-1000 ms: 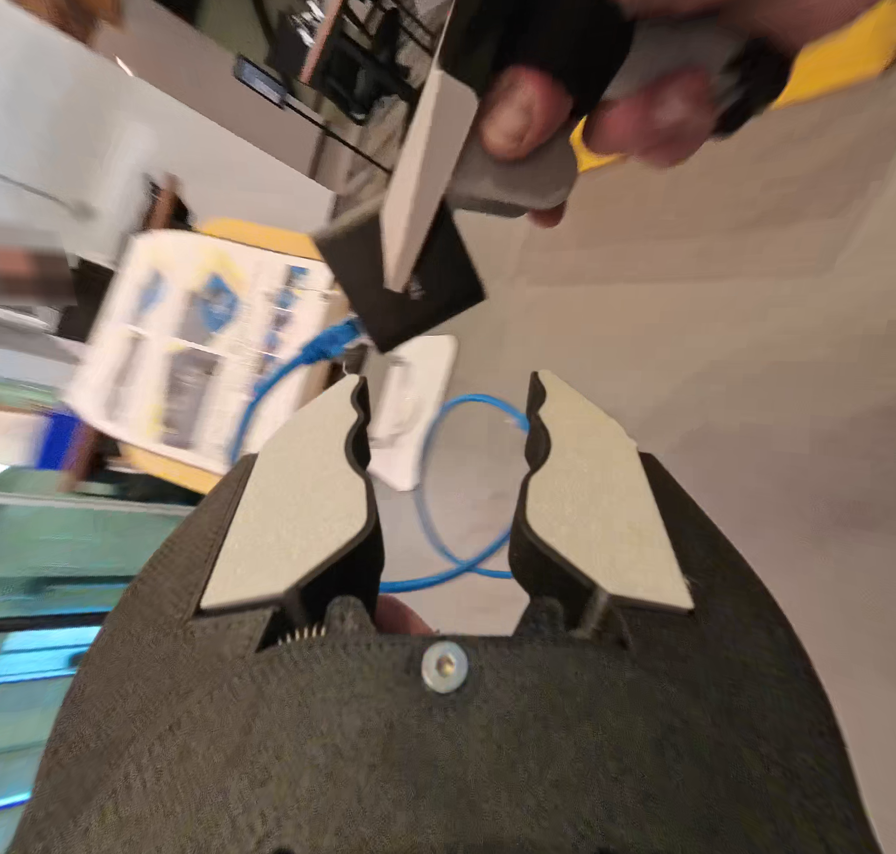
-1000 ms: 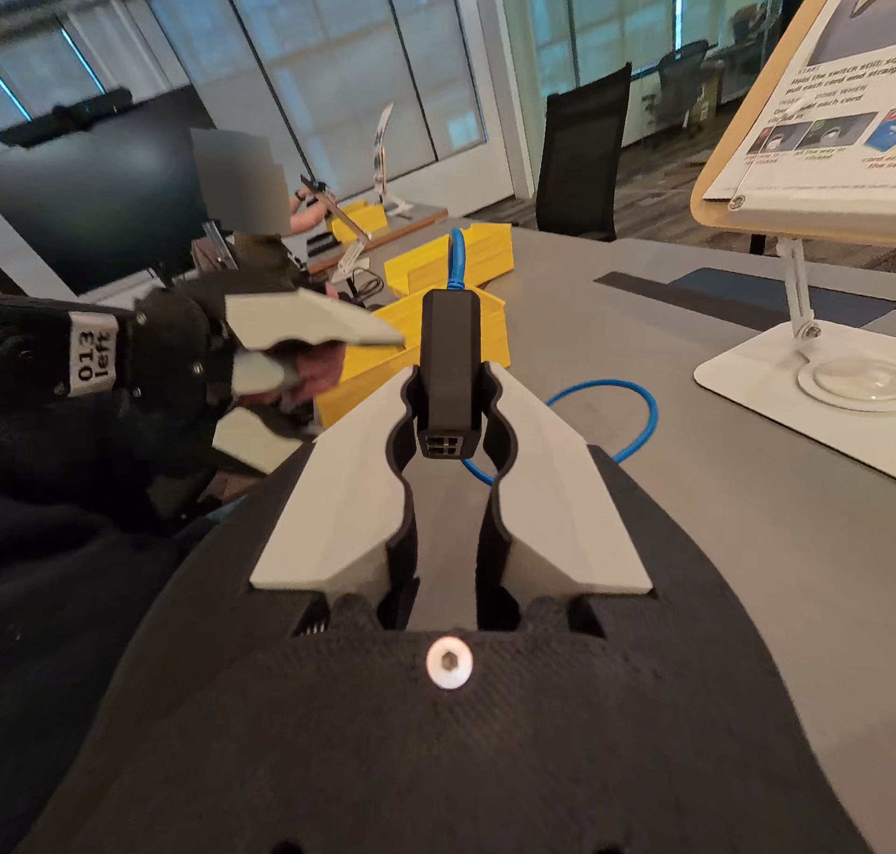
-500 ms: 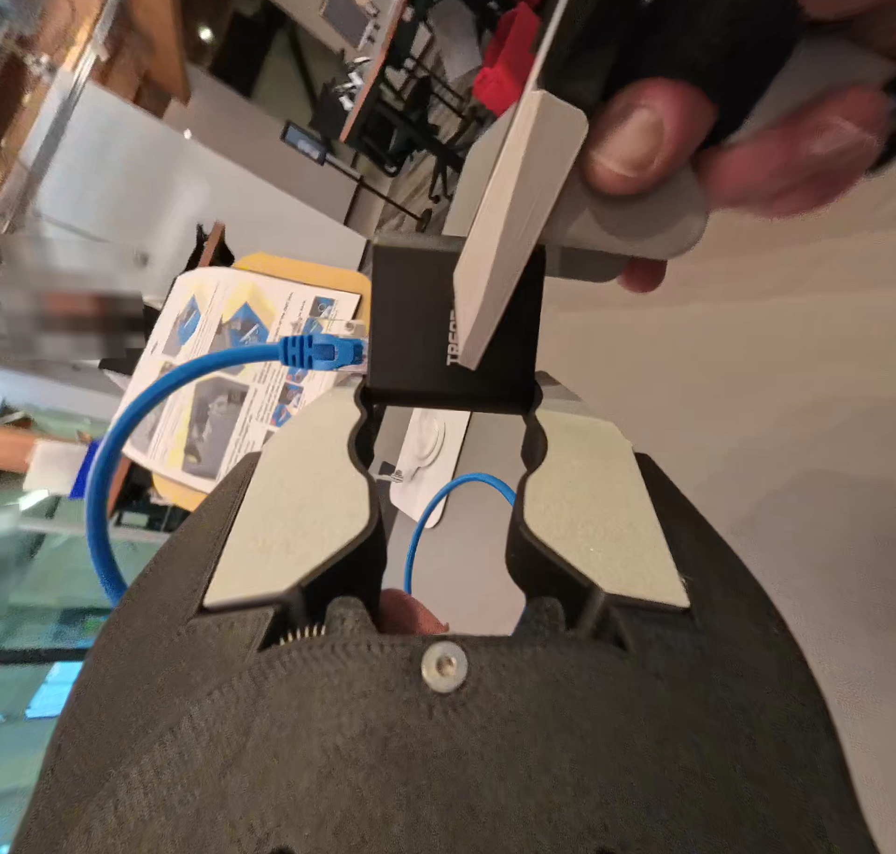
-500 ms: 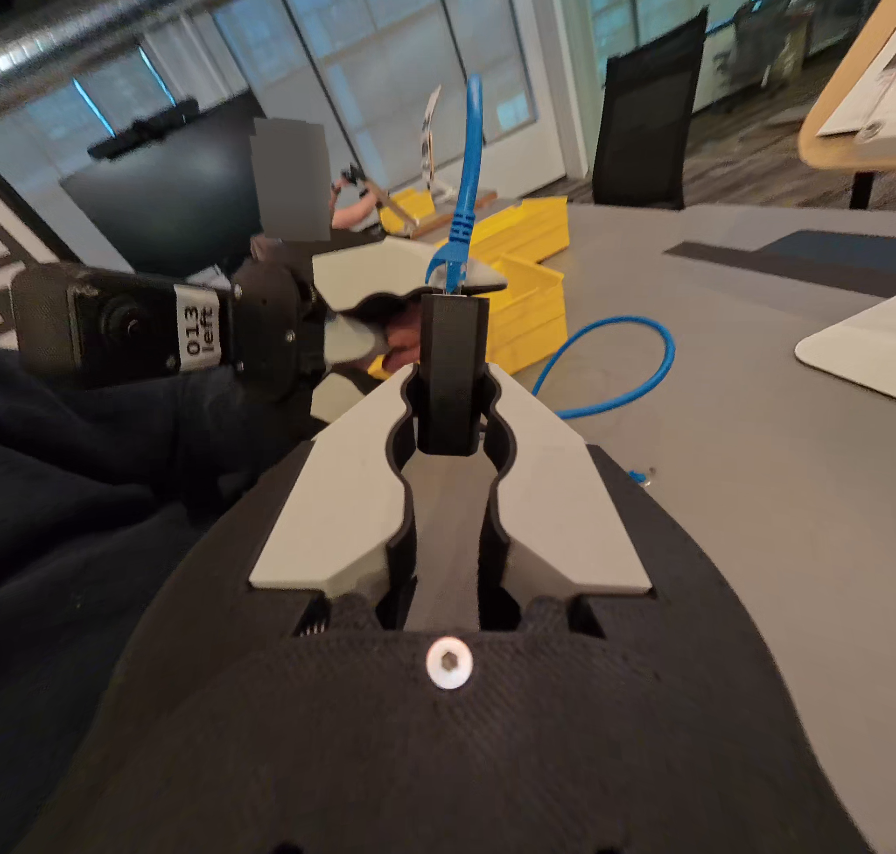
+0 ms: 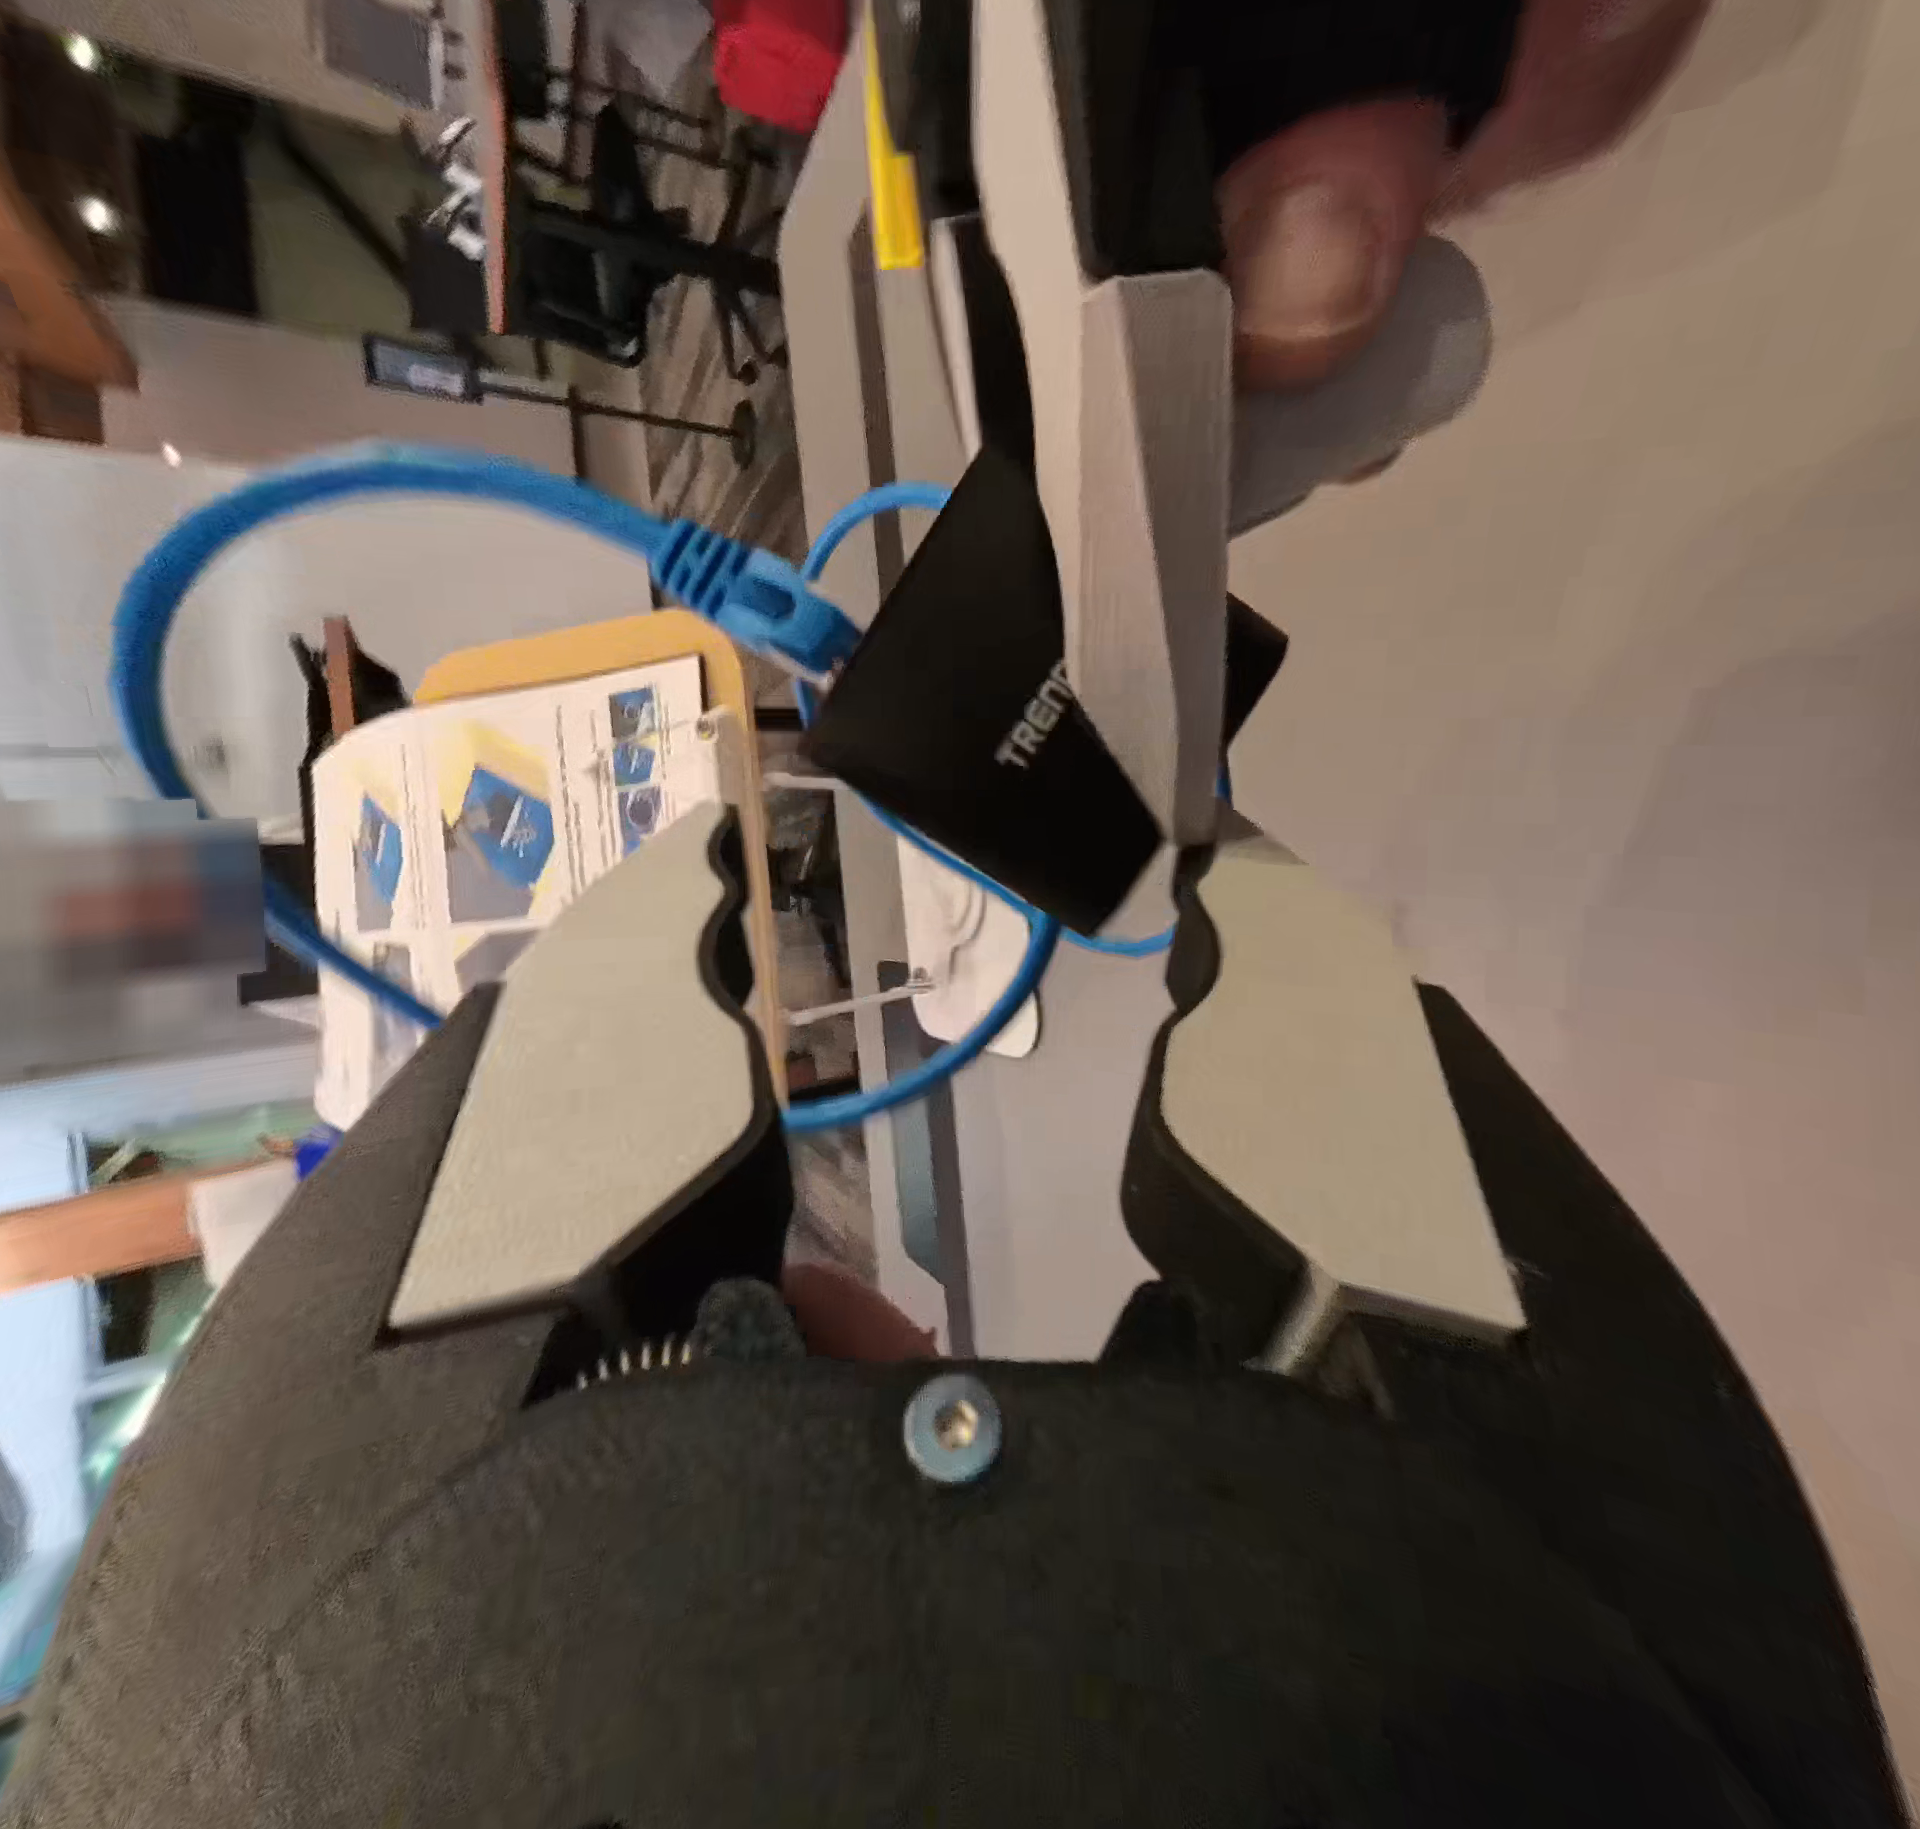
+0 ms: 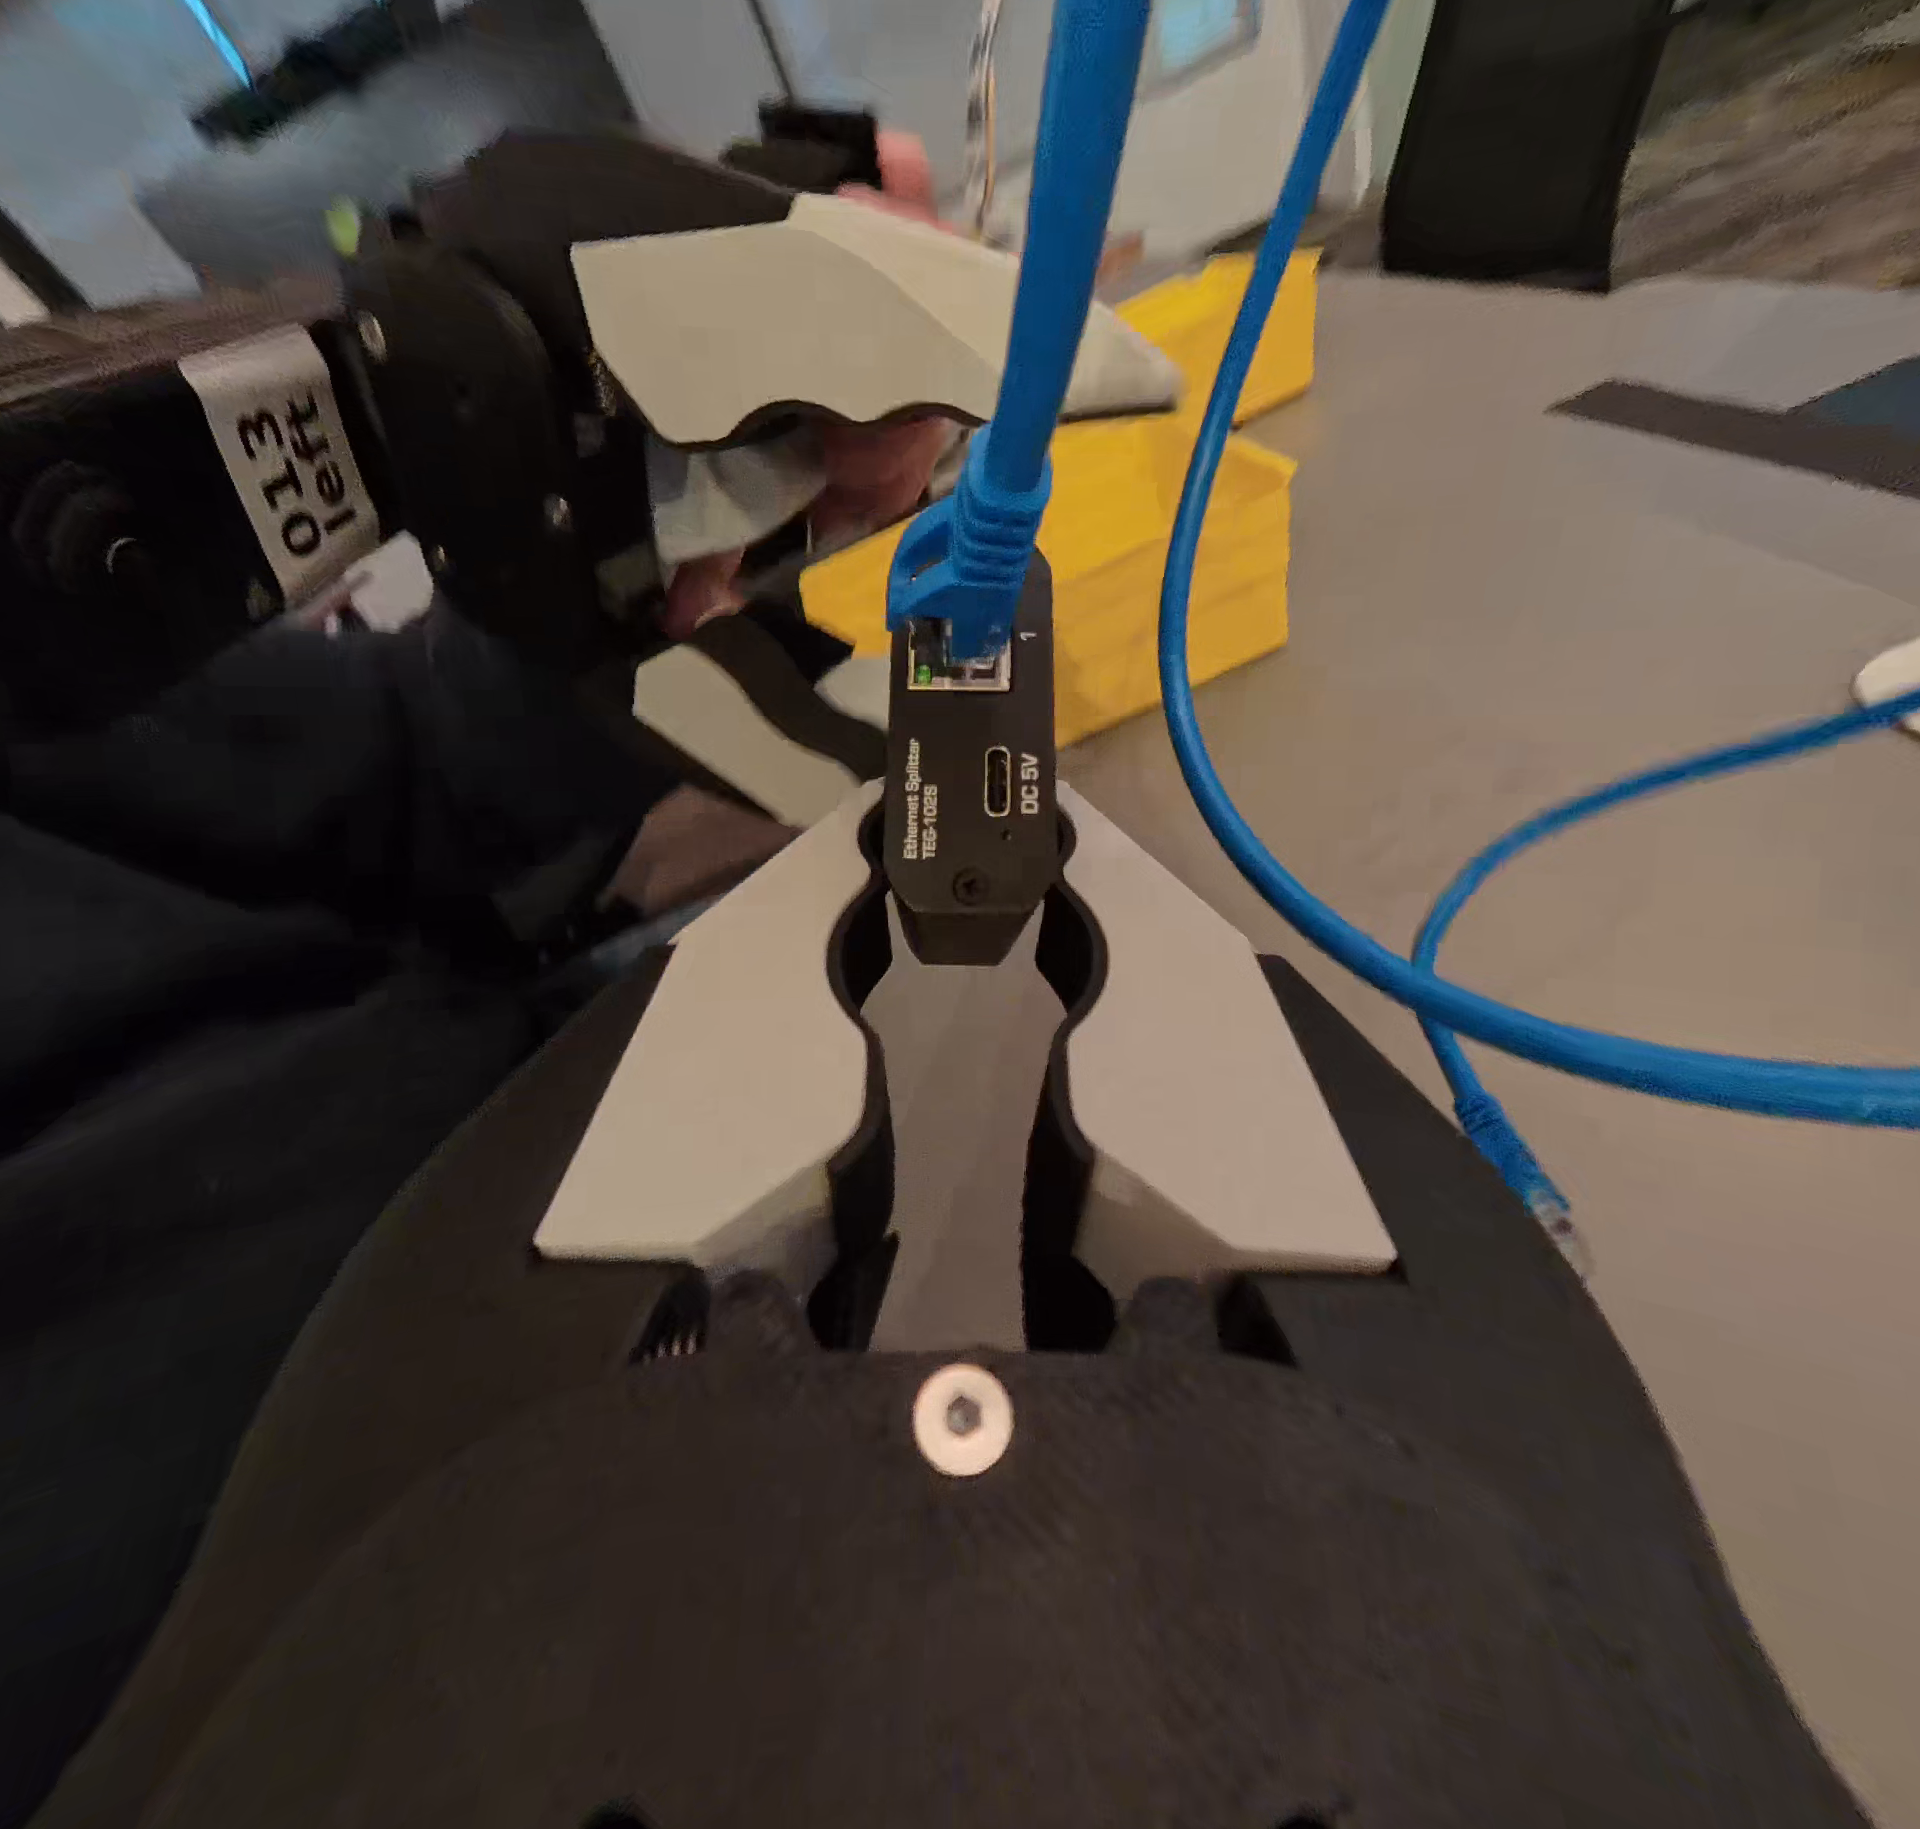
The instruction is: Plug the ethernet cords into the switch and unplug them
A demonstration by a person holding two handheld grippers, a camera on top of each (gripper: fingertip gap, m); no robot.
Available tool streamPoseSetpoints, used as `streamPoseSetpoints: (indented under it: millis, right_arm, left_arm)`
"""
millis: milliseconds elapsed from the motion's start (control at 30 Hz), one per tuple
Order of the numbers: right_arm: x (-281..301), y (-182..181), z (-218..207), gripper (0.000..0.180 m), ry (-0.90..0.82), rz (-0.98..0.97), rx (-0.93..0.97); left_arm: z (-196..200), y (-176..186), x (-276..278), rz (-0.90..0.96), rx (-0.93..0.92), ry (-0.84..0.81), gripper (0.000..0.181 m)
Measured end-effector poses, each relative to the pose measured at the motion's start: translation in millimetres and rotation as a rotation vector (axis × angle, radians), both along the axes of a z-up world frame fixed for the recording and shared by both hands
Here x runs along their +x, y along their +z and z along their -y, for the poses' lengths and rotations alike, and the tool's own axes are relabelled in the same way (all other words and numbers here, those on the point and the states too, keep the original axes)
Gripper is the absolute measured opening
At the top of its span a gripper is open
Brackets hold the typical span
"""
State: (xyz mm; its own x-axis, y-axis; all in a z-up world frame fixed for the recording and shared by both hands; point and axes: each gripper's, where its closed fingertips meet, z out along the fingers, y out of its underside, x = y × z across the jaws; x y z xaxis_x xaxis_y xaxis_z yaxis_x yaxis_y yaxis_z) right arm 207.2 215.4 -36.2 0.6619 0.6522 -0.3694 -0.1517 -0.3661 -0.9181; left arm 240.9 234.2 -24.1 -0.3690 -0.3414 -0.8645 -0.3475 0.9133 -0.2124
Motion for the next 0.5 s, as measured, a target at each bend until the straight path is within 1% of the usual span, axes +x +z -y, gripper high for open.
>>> streamPoseSetpoints:
  millis: [33,100,133,200,233,300,333,367,400,500]
  right_arm:
    - [3,3,-3,0.021,-0.027,-0.039,0.025]
    - [10,6,-9,0.021,-0.071,-0.119,0.052]
    - [11,9,-11,0.021,-0.076,-0.156,0.068]
    - [7,12,-11,0.021,-0.051,-0.22,0.079]
    - [4,13,-11,0.021,-0.04,-0.24,0.077]
    - [-5,13,-12,0.021,-0.016,-0.245,0.065]
    - [-6,12,-13,0.021,-0.017,-0.239,0.061]
    - [-5,12,-12,0.021,-0.01,-0.244,0.054]
    - [-5,13,-12,0.021,-0.007,-0.255,0.044]
    - [-6,10,-11,0.021,0.023,-0.234,0.013]
  left_arm:
    - [3,0,-2,0.017,-0.061,0.005,0.086]
    - [12,-1,-4,0.077,-0.193,0.021,0.09]
    - [13,-5,-4,0.099,-0.192,0.037,0.094]
    - [8,-12,0,0.16,-0.115,0.09,0.095]
    - [8,-13,3,0.199,-0.08,0.096,0.094]
    - [11,-4,9,0.323,-0.073,0.095,0.084]
    - [8,-5,9,0.331,-0.045,0.103,0.085]
    - [7,0,10,0.367,-0.031,0.091,0.076]
    - [7,0,10,0.375,-0.053,0.088,0.074]
    - [8,-2,9,0.39,-0.072,0.062,0.073]
